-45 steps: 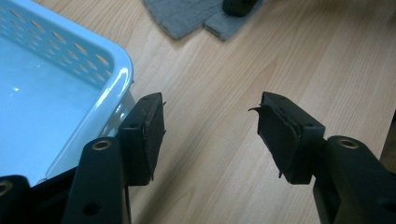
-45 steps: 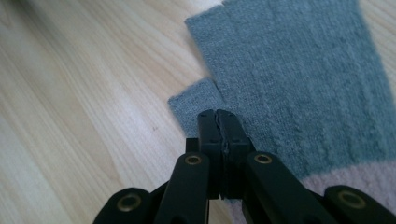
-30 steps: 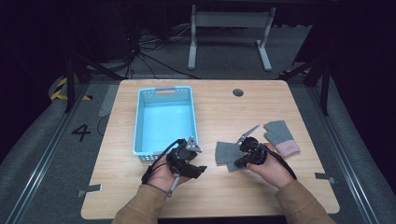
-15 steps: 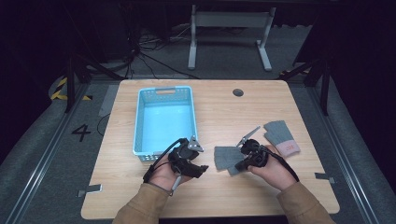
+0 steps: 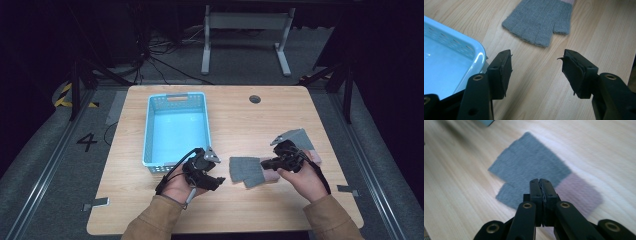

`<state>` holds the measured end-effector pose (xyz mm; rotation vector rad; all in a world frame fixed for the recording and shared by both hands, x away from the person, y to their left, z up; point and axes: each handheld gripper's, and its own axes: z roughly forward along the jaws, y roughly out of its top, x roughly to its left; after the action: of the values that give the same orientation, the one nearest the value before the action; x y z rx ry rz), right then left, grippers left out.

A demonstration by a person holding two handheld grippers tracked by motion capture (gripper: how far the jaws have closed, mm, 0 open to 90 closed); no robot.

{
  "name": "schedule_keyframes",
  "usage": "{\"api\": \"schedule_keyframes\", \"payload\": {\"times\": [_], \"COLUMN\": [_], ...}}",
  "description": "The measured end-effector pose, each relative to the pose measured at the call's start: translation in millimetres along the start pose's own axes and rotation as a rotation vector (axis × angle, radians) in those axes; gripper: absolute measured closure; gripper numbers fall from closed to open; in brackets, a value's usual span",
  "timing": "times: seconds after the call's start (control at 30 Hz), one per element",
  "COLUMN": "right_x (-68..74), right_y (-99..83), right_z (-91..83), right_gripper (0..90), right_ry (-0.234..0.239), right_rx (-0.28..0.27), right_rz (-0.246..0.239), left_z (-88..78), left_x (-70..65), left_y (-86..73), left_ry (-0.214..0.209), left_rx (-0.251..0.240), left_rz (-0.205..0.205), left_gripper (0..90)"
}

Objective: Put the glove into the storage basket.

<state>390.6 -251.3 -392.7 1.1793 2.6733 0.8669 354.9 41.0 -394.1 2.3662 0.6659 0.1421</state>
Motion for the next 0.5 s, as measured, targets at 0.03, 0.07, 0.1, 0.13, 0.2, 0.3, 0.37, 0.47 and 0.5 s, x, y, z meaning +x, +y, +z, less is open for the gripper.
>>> {"api": "schedule_keyframes", "payload": {"times": [0.03,0.07,0.1,0.13,0.2,0.3,0.37,0.47,0.5], "right_x": [-2.7,-5.2,-7.9,-10.6,-16.7,-24.3,-28.6,-35.6,-38.2], "right_y": [-0.7,-1.4,-2.4,-3.5,-5.6,-8.1,-9.3,-11.4,-12.2], "right_z": [-2.9,-5.6,-8.1,-10.2,-13.7,-18.1,-21.2,-26.3,-27.8], "right_gripper": [89.5,89.5,89.5,89.4,89.1,86.3,85.4,82.0,80.8], "right_ry": [-0.007,-0.013,-0.021,-0.027,-0.033,-0.050,-0.064,-0.078,-0.083], "right_rx": [-0.012,-0.022,-0.033,-0.041,-0.051,-0.064,-0.077,-0.093,-0.098], "right_rz": [0.004,0.013,0.020,0.031,0.045,0.065,0.082,0.101,0.110], "left_z": [-0.1,-0.3,-0.8,-0.9,-0.8,-0.5,-0.7,-0.9,-1.1], "left_x": [0.1,0.2,0.5,0.8,0.9,0.8,0.9,1.1,1.1], "left_y": [0.1,0.2,0.3,0.4,-0.1,-0.6,-0.9,-1.8,-2.2], "left_ry": [0.000,0.001,0.003,0.004,0.007,0.007,0.007,0.007,0.008], "left_rx": [0.000,-0.002,-0.001,-0.005,-0.005,-0.008,-0.008,-0.006,-0.004], "left_rz": [0.000,-0.002,-0.005,-0.004,-0.003,-0.007,-0.004,-0.009,-0.011], "left_gripper": [41.4,41.4,41.5,41.5,41.6,41.6,41.6,41.7,41.6]}}
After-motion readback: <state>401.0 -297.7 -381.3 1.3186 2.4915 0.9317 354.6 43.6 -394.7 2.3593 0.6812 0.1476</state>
